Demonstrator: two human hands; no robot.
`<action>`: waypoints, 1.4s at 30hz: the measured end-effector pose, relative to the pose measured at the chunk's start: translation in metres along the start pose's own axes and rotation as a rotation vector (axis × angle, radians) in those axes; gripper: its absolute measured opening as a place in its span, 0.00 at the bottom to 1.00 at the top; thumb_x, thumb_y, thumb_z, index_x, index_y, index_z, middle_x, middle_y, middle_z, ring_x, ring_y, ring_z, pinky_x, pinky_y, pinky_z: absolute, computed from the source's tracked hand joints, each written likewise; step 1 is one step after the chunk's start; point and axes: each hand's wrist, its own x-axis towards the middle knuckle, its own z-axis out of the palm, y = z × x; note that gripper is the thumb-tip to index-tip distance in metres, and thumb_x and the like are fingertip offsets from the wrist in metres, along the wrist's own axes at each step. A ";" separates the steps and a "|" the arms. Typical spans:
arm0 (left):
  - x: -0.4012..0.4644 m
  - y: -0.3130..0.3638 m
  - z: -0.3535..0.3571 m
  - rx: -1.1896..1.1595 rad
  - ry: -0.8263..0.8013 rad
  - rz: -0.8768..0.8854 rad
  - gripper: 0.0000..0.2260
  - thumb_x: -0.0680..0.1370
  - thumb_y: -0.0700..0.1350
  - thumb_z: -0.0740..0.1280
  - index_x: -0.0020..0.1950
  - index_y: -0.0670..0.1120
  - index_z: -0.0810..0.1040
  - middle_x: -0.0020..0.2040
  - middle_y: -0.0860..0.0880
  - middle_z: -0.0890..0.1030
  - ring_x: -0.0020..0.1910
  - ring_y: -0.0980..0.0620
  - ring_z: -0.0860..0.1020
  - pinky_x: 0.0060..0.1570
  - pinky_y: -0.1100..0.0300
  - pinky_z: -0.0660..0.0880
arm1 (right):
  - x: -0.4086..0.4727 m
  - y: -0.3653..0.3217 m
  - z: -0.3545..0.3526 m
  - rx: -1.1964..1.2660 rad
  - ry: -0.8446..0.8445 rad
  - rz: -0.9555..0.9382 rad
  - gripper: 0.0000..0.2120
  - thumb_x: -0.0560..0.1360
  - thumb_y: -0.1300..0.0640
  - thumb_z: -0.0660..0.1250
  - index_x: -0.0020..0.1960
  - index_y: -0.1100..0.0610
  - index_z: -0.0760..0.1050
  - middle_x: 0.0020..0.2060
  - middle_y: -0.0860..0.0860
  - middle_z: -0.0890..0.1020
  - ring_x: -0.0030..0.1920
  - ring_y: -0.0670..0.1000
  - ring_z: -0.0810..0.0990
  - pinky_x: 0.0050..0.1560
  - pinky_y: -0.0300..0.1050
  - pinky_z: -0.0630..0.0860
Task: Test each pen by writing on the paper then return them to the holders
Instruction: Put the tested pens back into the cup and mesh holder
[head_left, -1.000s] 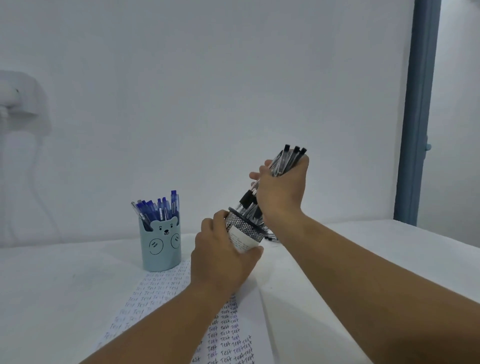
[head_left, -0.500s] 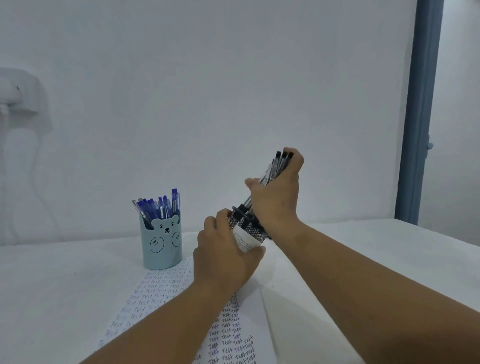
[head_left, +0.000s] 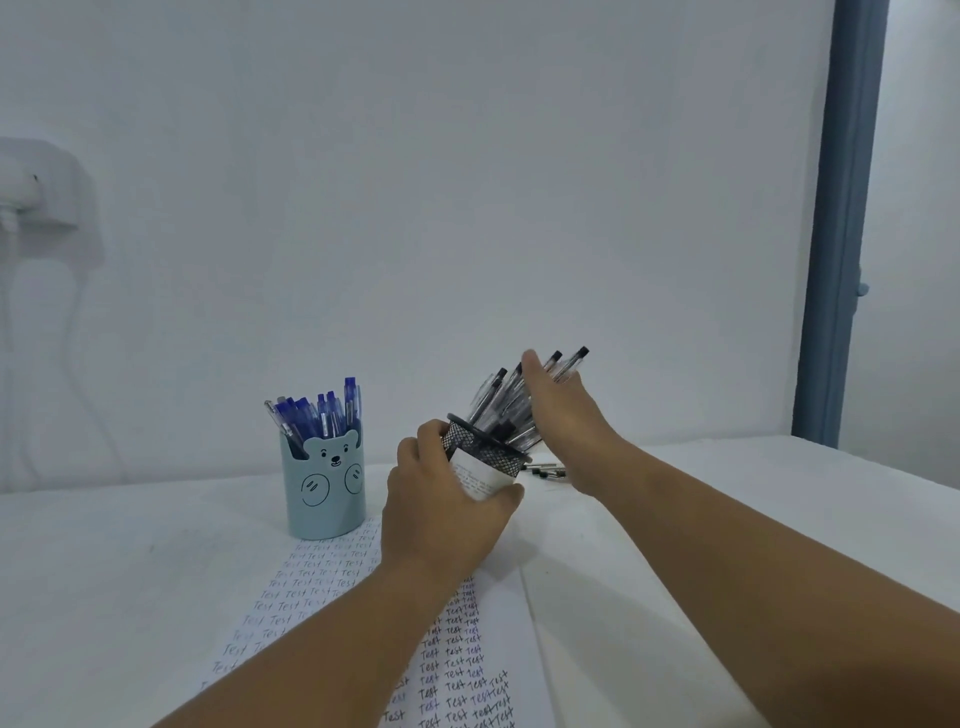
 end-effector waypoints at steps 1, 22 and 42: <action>0.000 0.000 0.000 -0.008 0.001 0.001 0.37 0.66 0.58 0.79 0.69 0.52 0.65 0.56 0.53 0.69 0.55 0.49 0.74 0.53 0.52 0.75 | 0.002 0.000 -0.002 -0.033 -0.051 0.055 0.38 0.77 0.29 0.55 0.79 0.51 0.59 0.74 0.49 0.69 0.74 0.55 0.67 0.66 0.52 0.66; -0.004 0.004 0.003 -0.077 -0.027 0.080 0.38 0.65 0.56 0.80 0.70 0.53 0.65 0.58 0.55 0.70 0.57 0.53 0.74 0.55 0.55 0.75 | 0.000 0.009 -0.016 -0.097 0.057 -0.520 0.23 0.75 0.33 0.64 0.59 0.49 0.79 0.57 0.41 0.77 0.56 0.40 0.75 0.50 0.32 0.68; -0.004 -0.001 0.001 -0.084 -0.054 0.156 0.38 0.64 0.57 0.81 0.68 0.54 0.66 0.58 0.55 0.71 0.56 0.54 0.75 0.55 0.55 0.76 | 0.011 0.001 -0.018 -0.227 -0.115 -0.451 0.11 0.77 0.48 0.70 0.59 0.48 0.81 0.46 0.42 0.82 0.46 0.42 0.80 0.51 0.41 0.75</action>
